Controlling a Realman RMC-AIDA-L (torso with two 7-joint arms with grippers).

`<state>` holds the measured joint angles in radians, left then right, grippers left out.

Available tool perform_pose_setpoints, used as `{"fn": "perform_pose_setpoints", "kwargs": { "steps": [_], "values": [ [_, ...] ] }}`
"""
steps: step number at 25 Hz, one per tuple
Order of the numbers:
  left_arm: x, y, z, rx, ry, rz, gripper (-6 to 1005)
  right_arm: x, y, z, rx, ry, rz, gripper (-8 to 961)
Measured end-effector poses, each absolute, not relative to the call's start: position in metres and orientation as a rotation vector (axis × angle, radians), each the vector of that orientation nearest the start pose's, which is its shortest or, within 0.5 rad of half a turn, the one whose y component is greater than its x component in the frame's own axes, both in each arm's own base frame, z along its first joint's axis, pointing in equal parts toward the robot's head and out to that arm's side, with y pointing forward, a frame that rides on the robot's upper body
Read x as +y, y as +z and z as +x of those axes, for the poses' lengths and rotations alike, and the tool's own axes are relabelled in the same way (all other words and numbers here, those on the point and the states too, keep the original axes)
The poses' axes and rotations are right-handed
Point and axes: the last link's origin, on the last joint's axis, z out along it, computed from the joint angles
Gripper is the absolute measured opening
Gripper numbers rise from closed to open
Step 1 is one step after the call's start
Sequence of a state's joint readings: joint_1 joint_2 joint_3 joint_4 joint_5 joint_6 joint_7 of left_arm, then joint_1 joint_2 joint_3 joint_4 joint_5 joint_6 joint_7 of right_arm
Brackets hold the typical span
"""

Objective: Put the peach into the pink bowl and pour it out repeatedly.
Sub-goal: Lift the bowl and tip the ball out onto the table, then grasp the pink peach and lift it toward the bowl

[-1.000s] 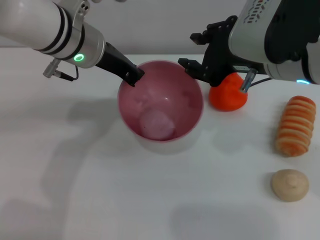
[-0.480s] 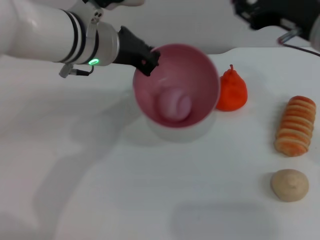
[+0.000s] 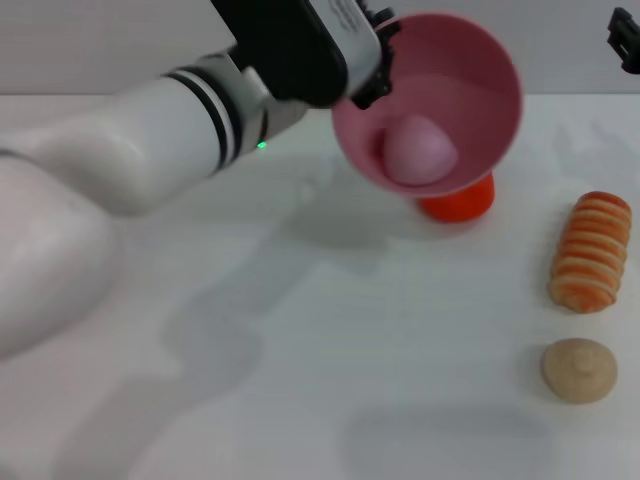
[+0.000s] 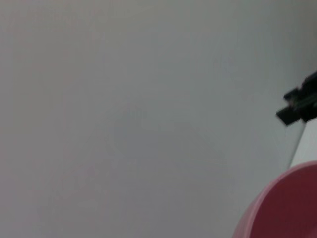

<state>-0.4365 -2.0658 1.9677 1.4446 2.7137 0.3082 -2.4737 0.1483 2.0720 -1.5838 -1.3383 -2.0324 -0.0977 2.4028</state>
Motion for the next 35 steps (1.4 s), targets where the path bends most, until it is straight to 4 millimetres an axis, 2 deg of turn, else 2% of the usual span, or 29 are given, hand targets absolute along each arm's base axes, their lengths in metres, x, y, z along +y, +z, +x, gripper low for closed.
{"fn": "perform_pose_setpoints", "kwargs": {
  "steps": [4, 6, 7, 13, 28, 35],
  "values": [
    [0.362, -0.064, -0.075, 0.361, -0.267, -2.143, 79, 0.378, 0.062, 0.246, 0.811, 0.57, -1.625, 456],
    [0.36, -0.066, -0.075, 0.391, -0.274, -2.128, 79, 0.377, 0.063, 0.247, 0.813, 0.569, -1.619, 456],
    [0.352, -0.073, -0.077, 0.506, -0.296, -2.061, 79, 0.376, 0.063, 0.248, 0.814, 0.568, -1.618, 456],
    [0.338, -0.083, -0.081, 0.693, -0.339, -1.909, 80, 0.375, 0.062, 0.248, 0.819, 0.566, -1.624, 456],
    [0.341, -0.083, -0.077, 0.742, -0.368, -1.85, 81, 0.375, 0.053, 0.237, 0.804, 0.579, -1.666, 457],
    [0.351, -0.08, -0.076, 0.662, -0.394, -1.858, 81, 0.375, 0.048, 0.234, 0.799, 0.58, -1.683, 458]
  ]
}}
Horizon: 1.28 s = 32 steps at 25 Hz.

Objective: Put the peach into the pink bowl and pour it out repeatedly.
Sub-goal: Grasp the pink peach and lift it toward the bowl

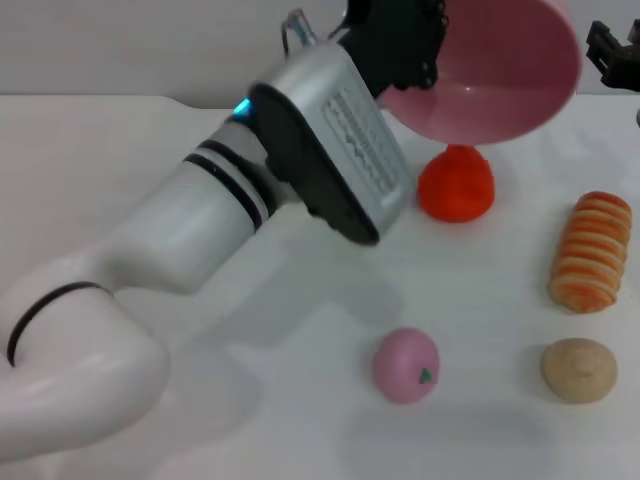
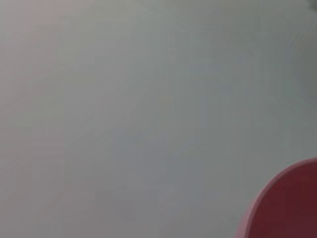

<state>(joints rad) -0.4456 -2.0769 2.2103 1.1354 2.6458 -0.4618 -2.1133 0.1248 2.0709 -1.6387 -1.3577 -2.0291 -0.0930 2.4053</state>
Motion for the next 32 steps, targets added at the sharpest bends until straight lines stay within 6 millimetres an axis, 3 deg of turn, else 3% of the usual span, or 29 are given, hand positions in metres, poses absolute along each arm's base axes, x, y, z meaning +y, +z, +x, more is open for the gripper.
{"fn": "perform_pose_setpoints", "kwargs": {
  "steps": [11, 18, 21, 23, 27, 32],
  "values": [
    [0.428, -0.041, -0.087, 0.088, -0.327, -2.07, 82, 0.371, 0.031, 0.222, 0.777, 0.575, -1.75, 457],
    [0.467, -0.003, -0.106, -0.309, -0.234, -2.256, 83, 0.361, 0.007, 0.208, 0.74, 0.526, -1.897, 453],
    [0.474, 0.009, -0.114, -0.399, -0.184, -2.269, 83, 0.352, -0.008, 0.199, 0.717, 0.477, -2.018, 450],
    [0.482, 0.035, -0.128, -0.555, -0.034, -2.252, 83, 0.345, -0.017, 0.194, 0.7, 0.434, -2.101, 449],
    [0.479, 0.057, -0.145, -0.682, 0.088, -2.232, 83, 0.331, -0.03, 0.183, 0.637, 0.305, -2.292, 445],
    [0.471, 0.062, -0.161, -0.761, 0.168, -2.255, 83, 0.317, -0.027, 0.156, 0.556, 0.143, -2.536, 440]
  ]
}}
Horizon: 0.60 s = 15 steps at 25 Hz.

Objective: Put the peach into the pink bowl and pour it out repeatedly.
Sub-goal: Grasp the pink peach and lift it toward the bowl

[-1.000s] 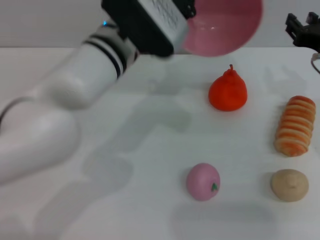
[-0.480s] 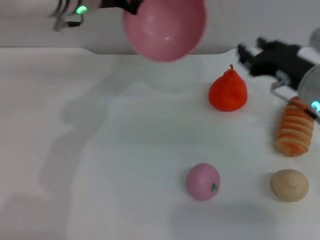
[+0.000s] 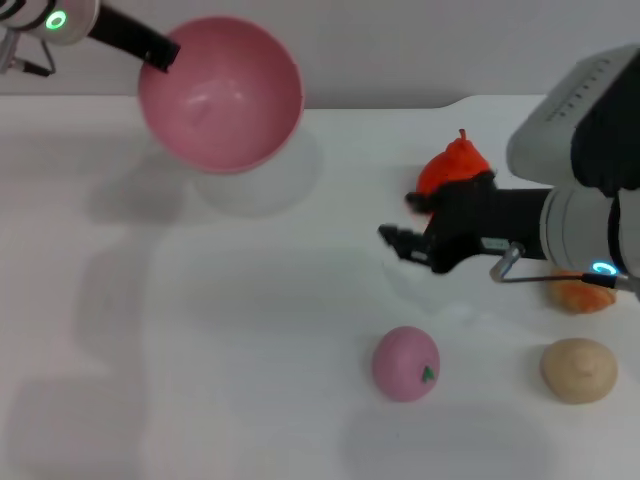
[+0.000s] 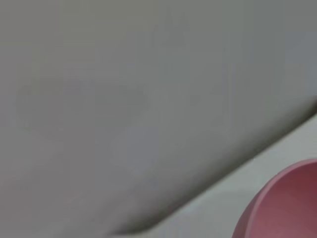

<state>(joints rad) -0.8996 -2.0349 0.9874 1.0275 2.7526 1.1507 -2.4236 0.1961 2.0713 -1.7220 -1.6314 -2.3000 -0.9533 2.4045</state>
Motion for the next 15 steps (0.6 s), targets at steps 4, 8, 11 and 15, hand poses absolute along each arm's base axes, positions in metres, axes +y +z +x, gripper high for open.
{"fn": "perform_pose_setpoints", "kwargs": {
  "steps": [4, 8, 11, 15],
  "values": [
    [0.465, 0.06, -0.173, -0.799, 0.199, -2.261, 84, 0.312, -0.024, 0.14, 0.493, -0.04, -2.683, 436],
    [0.463, 0.059, -0.179, -0.816, 0.211, -2.259, 84, 0.311, -0.033, 0.144, 0.456, -0.268, -2.702, 433],
    [0.46, 0.057, -0.185, -0.83, 0.213, -2.256, 84, 0.307, -0.043, 0.151, 0.437, -0.397, -2.715, 430],
    [0.458, 0.053, -0.19, -0.848, 0.215, -2.26, 84, 0.305, -0.053, 0.158, 0.437, -0.477, -2.736, 426]
  ]
}}
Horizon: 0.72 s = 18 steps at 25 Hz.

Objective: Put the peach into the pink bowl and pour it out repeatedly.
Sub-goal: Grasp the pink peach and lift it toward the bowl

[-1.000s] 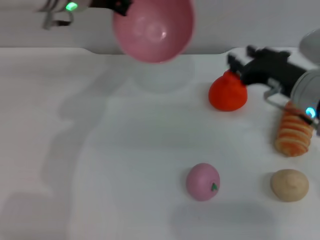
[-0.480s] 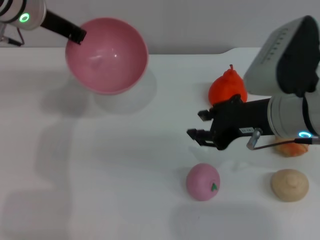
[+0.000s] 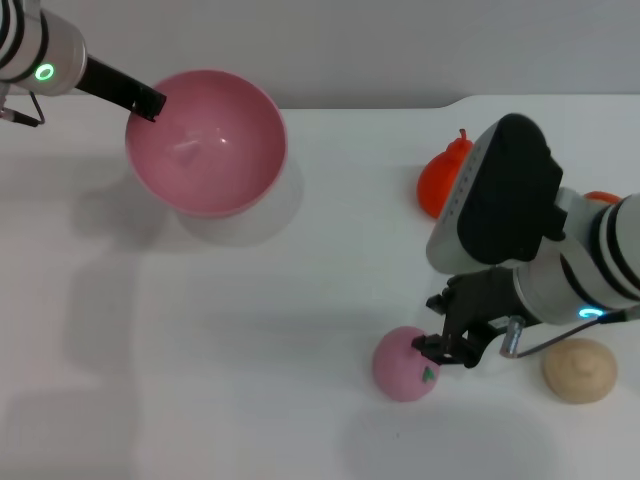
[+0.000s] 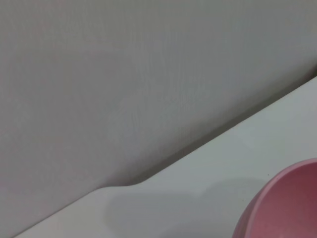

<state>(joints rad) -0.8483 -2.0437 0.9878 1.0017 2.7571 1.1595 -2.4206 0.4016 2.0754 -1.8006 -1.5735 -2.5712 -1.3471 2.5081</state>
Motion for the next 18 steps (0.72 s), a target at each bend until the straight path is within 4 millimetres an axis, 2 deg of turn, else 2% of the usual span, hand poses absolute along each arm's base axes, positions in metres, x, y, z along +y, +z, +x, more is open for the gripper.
{"fn": "perform_pose_setpoints", "kwargs": {
  "steps": [7, 18],
  "values": [
    [0.457, 0.047, -0.192, -0.854, 0.213, -2.266, 85, 0.304, -0.062, 0.165, 0.445, -0.53, -2.754, 419],
    [0.456, 0.04, -0.19, -0.842, 0.229, -2.278, 86, 0.303, -0.082, 0.165, 0.408, -0.588, -2.798, 409]
  ]
}}
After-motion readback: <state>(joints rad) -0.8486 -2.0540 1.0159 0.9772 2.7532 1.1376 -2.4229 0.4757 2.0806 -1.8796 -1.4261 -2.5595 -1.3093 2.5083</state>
